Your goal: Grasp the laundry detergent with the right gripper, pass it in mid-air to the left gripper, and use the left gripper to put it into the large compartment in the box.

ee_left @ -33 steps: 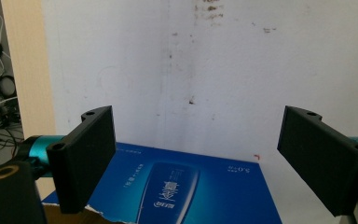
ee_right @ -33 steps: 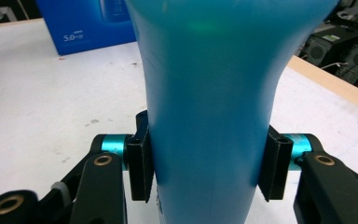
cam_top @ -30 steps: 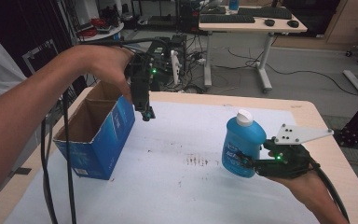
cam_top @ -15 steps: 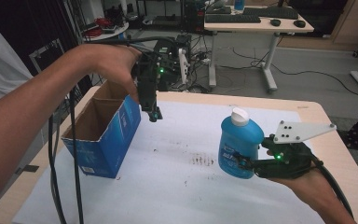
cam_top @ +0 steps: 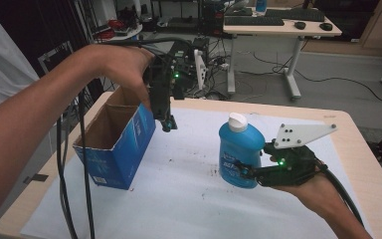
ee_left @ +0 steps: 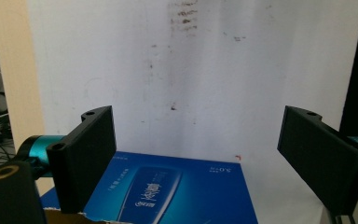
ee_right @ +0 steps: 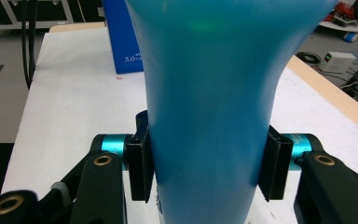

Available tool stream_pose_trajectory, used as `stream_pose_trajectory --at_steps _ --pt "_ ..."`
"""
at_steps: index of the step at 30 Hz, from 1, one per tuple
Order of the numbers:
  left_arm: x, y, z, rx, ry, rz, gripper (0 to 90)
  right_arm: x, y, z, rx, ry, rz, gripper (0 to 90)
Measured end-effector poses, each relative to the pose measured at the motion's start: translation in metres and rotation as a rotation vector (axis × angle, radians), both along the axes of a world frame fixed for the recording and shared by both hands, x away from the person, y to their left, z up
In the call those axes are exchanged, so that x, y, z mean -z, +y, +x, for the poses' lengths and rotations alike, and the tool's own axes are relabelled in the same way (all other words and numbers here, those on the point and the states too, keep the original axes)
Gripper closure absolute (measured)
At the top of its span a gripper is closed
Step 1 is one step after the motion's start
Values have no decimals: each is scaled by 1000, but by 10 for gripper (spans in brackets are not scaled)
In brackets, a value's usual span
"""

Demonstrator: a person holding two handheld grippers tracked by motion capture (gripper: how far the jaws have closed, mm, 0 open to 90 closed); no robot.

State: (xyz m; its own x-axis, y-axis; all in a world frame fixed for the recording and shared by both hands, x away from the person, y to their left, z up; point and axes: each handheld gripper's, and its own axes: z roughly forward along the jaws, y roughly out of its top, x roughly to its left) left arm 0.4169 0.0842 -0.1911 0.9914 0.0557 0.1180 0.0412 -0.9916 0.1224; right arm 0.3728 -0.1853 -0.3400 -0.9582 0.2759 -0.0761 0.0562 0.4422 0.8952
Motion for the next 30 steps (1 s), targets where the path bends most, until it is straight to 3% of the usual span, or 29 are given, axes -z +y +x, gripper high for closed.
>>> stream_pose_trajectory --at_steps 16,30 --pt "-6 -13 -12 65 47 -12 114 -4 37 4 -83 11 9 478" --pt "-9 -33 -19 133 76 -24 113 -3 50 7 -137 35 55 478"
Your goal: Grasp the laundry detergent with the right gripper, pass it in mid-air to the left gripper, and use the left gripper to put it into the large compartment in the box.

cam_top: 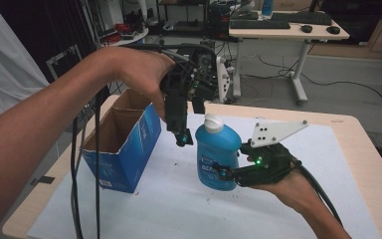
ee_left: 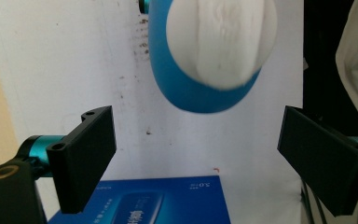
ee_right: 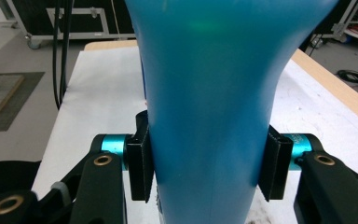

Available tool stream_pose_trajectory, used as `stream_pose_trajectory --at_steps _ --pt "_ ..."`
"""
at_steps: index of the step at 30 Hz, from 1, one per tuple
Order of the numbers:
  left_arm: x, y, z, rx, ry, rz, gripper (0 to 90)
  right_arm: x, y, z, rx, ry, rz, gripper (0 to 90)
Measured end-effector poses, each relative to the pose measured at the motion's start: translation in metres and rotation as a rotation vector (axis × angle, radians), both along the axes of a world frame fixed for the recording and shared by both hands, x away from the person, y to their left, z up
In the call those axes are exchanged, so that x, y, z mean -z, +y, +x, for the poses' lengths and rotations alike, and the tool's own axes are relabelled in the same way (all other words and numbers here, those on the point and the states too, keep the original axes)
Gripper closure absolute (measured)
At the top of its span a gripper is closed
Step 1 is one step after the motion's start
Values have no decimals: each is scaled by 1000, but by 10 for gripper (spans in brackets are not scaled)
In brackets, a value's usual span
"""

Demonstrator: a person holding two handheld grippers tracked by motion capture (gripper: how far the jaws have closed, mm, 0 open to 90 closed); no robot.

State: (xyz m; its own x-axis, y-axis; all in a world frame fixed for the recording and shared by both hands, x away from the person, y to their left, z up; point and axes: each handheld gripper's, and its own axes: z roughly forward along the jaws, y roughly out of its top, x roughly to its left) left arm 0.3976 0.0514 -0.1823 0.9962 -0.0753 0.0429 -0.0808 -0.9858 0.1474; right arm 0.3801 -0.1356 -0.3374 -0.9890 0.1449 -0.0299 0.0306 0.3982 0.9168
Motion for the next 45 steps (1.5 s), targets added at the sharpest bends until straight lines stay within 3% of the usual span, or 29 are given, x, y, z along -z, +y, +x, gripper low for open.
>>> stream_pose_trajectory --at_steps 15,23,45 --pt "5 -22 -3 49 8 6 113 -1 4 0 -12 -4 8 477" --pt "12 -35 -5 69 7 32 113 -2 3 -1 -12 -3 12 478" --pt "25 -47 -7 89 12 54 114 -3 0 -1 -12 -5 24 477"
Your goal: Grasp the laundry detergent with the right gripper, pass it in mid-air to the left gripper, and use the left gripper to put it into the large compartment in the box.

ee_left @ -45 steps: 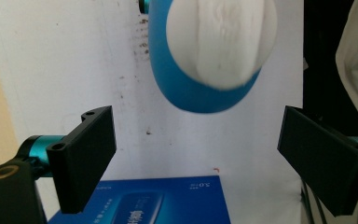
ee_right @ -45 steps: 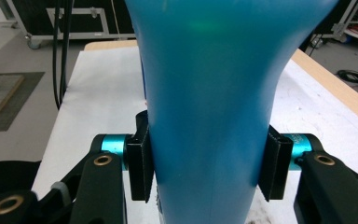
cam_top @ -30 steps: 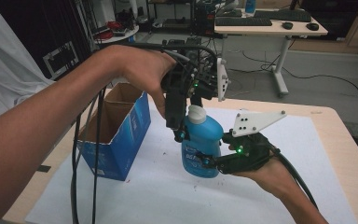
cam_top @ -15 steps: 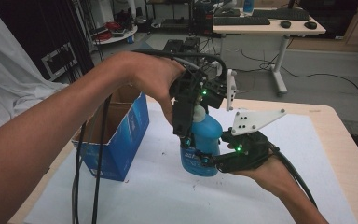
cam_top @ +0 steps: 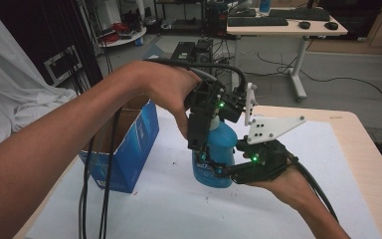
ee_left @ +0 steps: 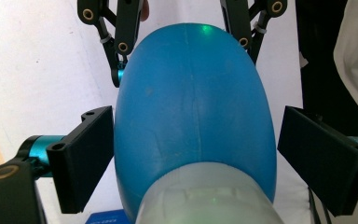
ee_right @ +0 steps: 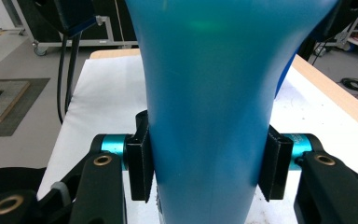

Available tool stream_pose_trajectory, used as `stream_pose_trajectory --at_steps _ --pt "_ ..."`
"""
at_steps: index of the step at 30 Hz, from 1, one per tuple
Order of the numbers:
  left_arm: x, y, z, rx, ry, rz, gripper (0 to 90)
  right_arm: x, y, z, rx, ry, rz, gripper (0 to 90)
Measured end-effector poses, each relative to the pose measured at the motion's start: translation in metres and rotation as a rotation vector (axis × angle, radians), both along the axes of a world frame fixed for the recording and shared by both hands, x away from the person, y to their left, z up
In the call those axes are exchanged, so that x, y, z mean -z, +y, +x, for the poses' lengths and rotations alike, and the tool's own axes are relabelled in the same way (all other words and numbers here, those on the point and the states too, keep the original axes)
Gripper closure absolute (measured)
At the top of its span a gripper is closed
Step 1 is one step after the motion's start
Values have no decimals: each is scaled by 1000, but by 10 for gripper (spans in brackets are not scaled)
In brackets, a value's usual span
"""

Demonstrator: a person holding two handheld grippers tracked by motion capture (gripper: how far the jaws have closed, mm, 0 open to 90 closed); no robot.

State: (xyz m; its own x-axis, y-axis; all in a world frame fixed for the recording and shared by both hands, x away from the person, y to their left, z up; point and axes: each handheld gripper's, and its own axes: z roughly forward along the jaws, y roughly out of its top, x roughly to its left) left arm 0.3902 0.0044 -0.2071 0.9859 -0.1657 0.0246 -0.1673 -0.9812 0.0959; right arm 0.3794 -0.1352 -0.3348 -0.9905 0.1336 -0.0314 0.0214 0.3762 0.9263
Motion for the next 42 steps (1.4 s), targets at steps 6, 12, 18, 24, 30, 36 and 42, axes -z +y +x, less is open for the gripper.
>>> stream_pose_trajectory --at_steps 6,12,18,24,30,36,42 --pt "-2 0 -2 4 -3 -12 145 0 0 0 1 3 0 477" --pt "-1 -1 -2 13 -3 -9 194 0 -1 0 3 -1 1 477" --pt "-2 0 0 8 0 -6 224 0 -2 0 3 1 3 477" --pt "-3 1 -1 8 4 -8 262 0 -2 0 3 2 2 476" --pt "-3 0 -1 16 1 1 278 0 -2 0 2 1 7 477" --pt "-2 0 0 18 2 5 296 0 -2 0 2 -5 5 476" --pt "-2 0 0 19 -2 13 296 0 -2 0 1 -7 8 476"
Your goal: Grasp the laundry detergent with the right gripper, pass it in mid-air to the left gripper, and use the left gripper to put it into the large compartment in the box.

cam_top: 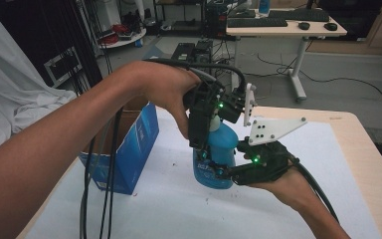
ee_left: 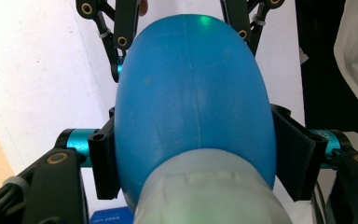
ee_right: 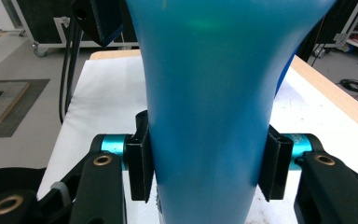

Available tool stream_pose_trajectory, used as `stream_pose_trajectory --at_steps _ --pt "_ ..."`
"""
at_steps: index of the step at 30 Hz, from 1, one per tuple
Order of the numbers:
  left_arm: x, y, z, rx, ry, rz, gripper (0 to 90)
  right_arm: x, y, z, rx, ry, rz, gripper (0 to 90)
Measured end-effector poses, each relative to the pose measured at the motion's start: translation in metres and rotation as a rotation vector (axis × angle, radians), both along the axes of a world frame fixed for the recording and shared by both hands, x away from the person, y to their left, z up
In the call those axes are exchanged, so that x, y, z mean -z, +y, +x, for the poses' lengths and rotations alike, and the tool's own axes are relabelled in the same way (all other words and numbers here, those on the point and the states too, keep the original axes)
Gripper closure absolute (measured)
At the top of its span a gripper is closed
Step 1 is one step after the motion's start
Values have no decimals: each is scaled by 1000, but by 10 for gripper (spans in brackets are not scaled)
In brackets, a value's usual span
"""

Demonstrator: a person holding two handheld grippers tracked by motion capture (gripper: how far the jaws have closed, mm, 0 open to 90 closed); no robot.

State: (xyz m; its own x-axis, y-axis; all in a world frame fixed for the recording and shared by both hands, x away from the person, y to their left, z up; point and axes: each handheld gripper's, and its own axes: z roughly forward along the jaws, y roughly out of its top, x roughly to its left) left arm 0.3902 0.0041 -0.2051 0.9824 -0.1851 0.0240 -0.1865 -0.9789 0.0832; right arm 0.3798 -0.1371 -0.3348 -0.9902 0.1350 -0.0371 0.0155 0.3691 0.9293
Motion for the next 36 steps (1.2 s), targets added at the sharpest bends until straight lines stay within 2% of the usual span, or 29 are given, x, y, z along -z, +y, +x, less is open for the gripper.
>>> stream_pose_trajectory --at_steps 2,3,10,21,36 --pt "0 0 0 -2 -10 -1 302 0 0 0 0 1 0 476" --pt "0 0 0 -4 -12 -1 333 0 0 0 2 1 1 476" --pt "-1 -1 0 -5 -12 10 366 0 0 -1 -3 -3 -4 476" --pt "-1 -2 0 3 -2 26 372 0 0 -2 -11 3 2 476" --pt "-6 -6 0 -55 36 38 379 -1 -1 -2 -44 28 32 468"
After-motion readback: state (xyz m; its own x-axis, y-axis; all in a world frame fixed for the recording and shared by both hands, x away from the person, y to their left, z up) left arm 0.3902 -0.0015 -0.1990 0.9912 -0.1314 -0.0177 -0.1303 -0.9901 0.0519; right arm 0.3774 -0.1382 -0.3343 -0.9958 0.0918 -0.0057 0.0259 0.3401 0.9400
